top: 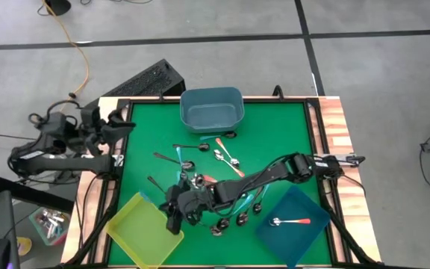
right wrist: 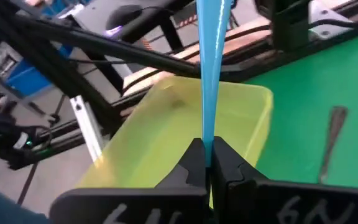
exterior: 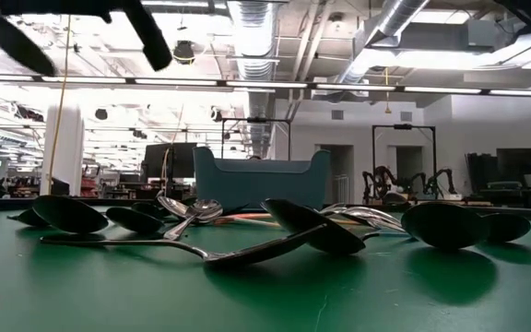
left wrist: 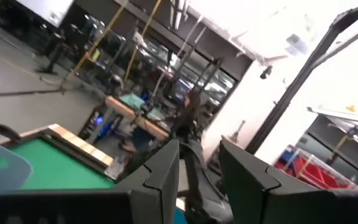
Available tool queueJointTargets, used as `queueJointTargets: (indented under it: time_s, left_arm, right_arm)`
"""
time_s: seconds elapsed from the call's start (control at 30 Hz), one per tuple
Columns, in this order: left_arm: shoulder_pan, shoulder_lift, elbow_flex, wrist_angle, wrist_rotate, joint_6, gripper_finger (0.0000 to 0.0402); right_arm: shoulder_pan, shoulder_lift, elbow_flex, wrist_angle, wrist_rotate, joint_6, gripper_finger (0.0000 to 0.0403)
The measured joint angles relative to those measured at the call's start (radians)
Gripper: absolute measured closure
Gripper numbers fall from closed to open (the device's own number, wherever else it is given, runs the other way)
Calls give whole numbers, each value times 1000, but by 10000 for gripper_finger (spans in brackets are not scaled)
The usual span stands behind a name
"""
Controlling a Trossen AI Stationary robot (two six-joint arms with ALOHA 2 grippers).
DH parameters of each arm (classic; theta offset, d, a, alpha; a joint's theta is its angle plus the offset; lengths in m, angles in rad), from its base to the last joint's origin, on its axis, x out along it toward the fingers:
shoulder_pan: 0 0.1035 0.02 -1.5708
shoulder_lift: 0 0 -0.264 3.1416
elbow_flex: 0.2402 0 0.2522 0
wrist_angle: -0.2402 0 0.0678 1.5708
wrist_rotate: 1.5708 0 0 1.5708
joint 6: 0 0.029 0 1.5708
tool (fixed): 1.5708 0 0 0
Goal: Sort silverware by color (type)
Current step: Put the light blue spoon into the yellow bin
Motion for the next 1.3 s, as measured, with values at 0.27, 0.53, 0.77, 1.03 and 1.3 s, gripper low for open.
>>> queueJointTargets:
  time_s: [0.27, 0.53, 0.77, 1.03, 1.3]
  left_arm:
    - [0, -10, 0, -9, -9, 8, 302]
    - [0, -11, 0, -18, 3, 8, 302]
    - [0, -11, 0, -45, 13, 8, 302]
    - [0, -11, 0, -64, 14, 24, 302]
    - [0, -11, 0, -83, 14, 31, 302]
  right_arm:
    - [14, 81, 157, -18, -18, -10, 396]
    - [20, 169, 240, 13, -48, 52, 396]
    - [21, 168, 240, -23, -48, 57, 396]
    - [20, 215, 242, 32, -48, 100, 396]
    - [26, 255, 242, 51, -56, 147, 396]
